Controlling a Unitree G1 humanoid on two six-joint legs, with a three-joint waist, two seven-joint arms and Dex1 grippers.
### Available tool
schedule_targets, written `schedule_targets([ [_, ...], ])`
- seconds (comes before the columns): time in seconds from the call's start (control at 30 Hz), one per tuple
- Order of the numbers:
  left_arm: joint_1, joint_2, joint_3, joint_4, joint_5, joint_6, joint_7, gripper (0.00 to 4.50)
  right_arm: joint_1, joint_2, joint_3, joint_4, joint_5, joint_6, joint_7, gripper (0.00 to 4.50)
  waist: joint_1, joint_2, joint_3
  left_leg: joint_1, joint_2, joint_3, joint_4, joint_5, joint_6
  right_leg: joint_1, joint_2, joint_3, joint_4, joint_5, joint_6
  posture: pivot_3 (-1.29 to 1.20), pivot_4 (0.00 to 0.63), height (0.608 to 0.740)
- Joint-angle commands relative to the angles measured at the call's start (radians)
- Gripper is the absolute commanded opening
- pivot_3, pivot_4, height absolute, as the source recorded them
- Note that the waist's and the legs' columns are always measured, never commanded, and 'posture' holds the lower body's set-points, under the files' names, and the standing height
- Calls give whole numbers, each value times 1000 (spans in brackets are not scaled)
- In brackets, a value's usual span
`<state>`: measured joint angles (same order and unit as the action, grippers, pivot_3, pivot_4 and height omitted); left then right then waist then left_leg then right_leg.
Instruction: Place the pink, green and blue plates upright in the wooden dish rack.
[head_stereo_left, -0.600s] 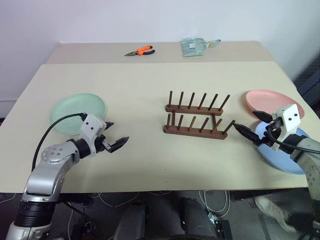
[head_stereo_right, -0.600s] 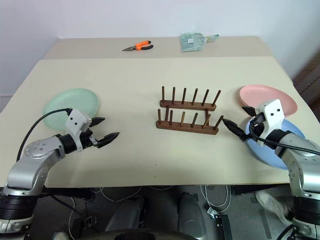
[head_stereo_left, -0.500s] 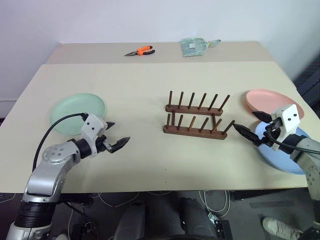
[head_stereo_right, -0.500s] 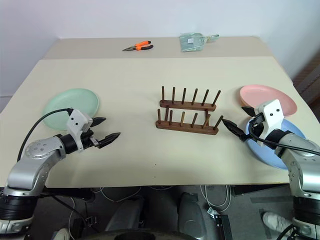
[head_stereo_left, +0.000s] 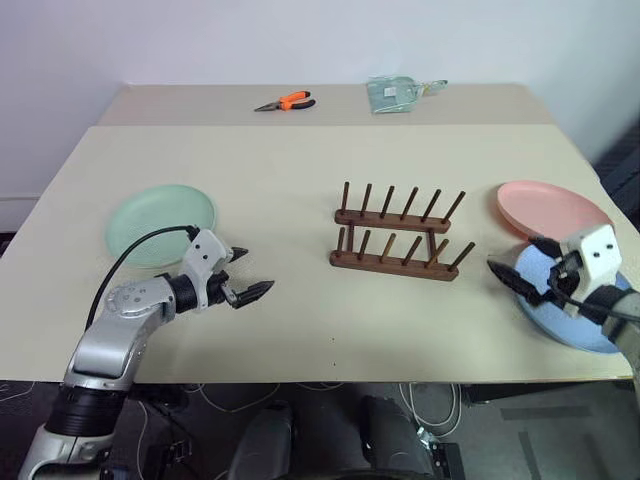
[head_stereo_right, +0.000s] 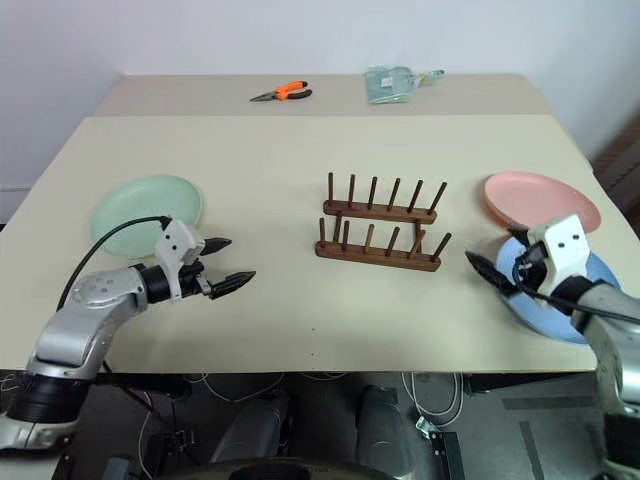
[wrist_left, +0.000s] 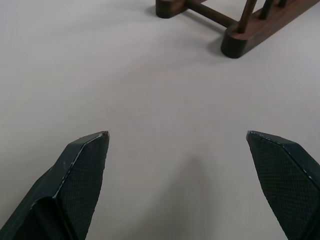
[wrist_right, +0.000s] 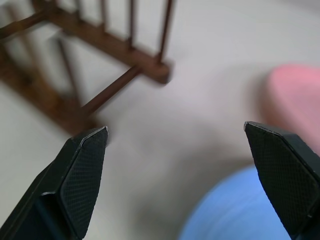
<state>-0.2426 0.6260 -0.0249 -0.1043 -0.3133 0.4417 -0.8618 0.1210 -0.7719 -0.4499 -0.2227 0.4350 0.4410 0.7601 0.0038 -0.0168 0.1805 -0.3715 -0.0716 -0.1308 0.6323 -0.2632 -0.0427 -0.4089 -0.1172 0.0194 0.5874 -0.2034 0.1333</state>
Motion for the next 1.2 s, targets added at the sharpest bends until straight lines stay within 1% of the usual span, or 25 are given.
schedule_targets([
  [0.03, -94, -38, -71, 102, 38, -81, -59, 4500, 34, 5, -37, -148, 52, 46, -13, 4446, 1, 0, 0, 0, 0, 0, 0, 0, 0, 0, 0, 0, 0, 0, 0, 0, 150, 740],
  [0.1, -170, -84, -126, 214, 78, -135, -82, 4500, 67, 21, -30, -212, 79, 78, -22, 4446, 7, 0, 0, 0, 0, 0, 1, 0, 0, 0, 0, 0, 0, -2, 2, 0, 150, 740],
  [0.2, -318, -200, -226, 424, 141, -229, -138, 4500, 130, 44, -12, -307, 93, 111, -43, 4446, 16, -1, 0, -1, 0, -1, 1, 0, 0, 1, 0, 0, -1, 0, 3, 0, 150, 740],
  [0.27, -418, -291, -245, 578, 152, -258, -158, 4500, 167, 70, 6, -367, 94, 119, -68, 4446, 31, -1, 0, -2, -1, -1, 2, 0, 1, 1, 0, -1, -2, 1, 3, 0, 150, 740],
  [0.33, -483, -347, -274, 697, 190, -323, -179, 4500, 195, 97, 29, -413, 83, 120, -99, 4446, 33, -1, 0, -3, -1, -1, 4, -1, 1, 1, 0, -1, -3, 1, 3, 0, 150, 740],
  [0.43, -565, -430, -300, 864, 248, -413, -159, 4500, 224, 129, 66, -461, 66, 118, -137, 4446, 32, -2, 0, -2, -1, 1, 3, -1, 2, 1, 0, -1, -3, 0, 5, 0, 150, 740],
  [0.53, -583, -464, -292, 919, 259, -464, -183, 3670, 245, 144, 87, -480, 44, 104, -165, 4500, 32, -2, -1, -2, -1, 1, 3, -1, 2, 1, 0, -1, -3, 0, 6, 0, 150, 740],
  [0.57, -579, -468, -291, 920, 261, -473, -195, 3203, 247, 148, 84, -479, 41, 100, -172, 4500, 32, -1, -1, -2, -1, 1, 3, -1, 2, 1, 0, -1, -3, 0, 7, 0, 150, 740],
  [0.67, -549, -455, -298, 891, 268, -492, -232, 1586, 253, 148, 72, -471, 34, 90, -173, 4500, 33, -1, -1, -2, -1, 1, 3, -1, 2, 1, -1, -1, -3, -1, 7, 0, 150, 740],
  [0.73, -516, -434, -301, 849, 272, -503, -260, 778, 258, 141, 67, -466, 31, 83, -167, 4500, 32, -1, -1, -2, -1, 1, 3, -1, 2, 1, -1, -1, -3, 0, 6, 0, 150, 740],
  [0.83, -458, -397, -304, 747, 266, -493, -293, 776, 262, 130, 50, -457, 33, 78, -155, 4500, 31, 0, -2, -1, 0, 1, 2, -1, 2, 1, 0, -1, -3, 0, 6, 0, 150, 740],
  [0.93, -356, -332, -317, 541, 241, -461, -347, 776, 281, 106, 11, -445, 50, 85, -122, 4500, 27, 1, -3, -1, 0, 1, 2, -1, 2, 1, 0, 0, -3, 0, 6, 0, 150, 740],
  [1.03, -278, -278, -329, 373, 223, -410, -381, 776, 315, 87, -16, -433, 55, 85, -83, 4500, 29, 1, -3, -1, 0, 0, 2, -1, 2, 1, 0, 0, -3, 1, 4, 0, 150, 740],
  [1.17, -227, -240, -333, 247, 209, -317, -382, 776, 336, 70, -19, -409, 32, 69, -54, 4500, 33, 1, -3, -1, 0, 0, 2, -1, 2, 2, 0, 0, -3, -2, 3, 0, 150, 740],
  [1.2, -224, -237, -333, 240, 216, -296, -368, 1276, 336, 67, -15, -404, 28, 68, -50, 4500, 34, 2, -3, -1, 0, 0, 2, -1, 2, 2, 0, 0, -3, -2, 3, 0, 150, 740],
])
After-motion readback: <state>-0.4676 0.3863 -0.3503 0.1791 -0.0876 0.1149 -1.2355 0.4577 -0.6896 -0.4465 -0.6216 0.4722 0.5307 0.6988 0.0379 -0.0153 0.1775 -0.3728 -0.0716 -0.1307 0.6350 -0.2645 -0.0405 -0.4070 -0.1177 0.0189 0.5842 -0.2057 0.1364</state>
